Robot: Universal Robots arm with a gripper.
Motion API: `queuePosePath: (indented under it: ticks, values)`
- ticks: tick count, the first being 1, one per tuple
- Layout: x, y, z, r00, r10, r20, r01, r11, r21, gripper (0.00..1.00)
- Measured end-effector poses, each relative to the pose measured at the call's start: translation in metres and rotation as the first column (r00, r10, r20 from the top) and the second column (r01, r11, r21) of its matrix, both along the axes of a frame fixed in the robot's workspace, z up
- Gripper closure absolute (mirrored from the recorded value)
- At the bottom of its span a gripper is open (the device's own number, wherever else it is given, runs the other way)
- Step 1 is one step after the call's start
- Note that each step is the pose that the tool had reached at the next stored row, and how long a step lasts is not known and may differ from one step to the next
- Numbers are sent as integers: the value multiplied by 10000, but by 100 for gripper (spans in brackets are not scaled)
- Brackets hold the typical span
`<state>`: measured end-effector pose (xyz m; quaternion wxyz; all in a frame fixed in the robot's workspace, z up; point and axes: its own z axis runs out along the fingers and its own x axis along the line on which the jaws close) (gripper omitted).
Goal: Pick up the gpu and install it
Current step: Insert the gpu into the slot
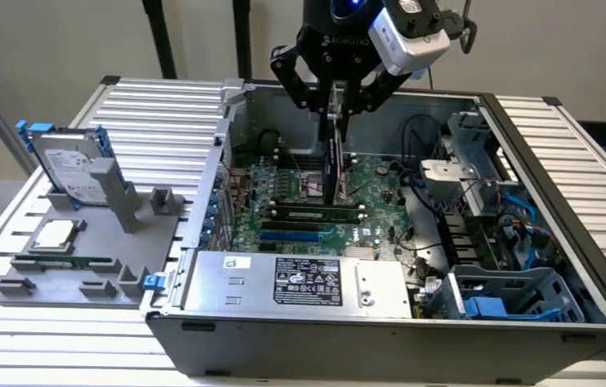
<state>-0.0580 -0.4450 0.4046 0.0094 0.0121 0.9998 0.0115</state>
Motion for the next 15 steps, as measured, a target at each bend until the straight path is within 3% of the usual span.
queuePosePath:
  ticks: [8, 11, 15]
  values:
    - [0, 1, -4, 10000, 58, -1, -58, 10000, 3, 100]
    - [0, 2, -14, 9983, 587, 0, -587, 9983, 3, 100]
    - [0, 1, -27, 9913, 1318, 0, -1318, 9913, 1, 100]
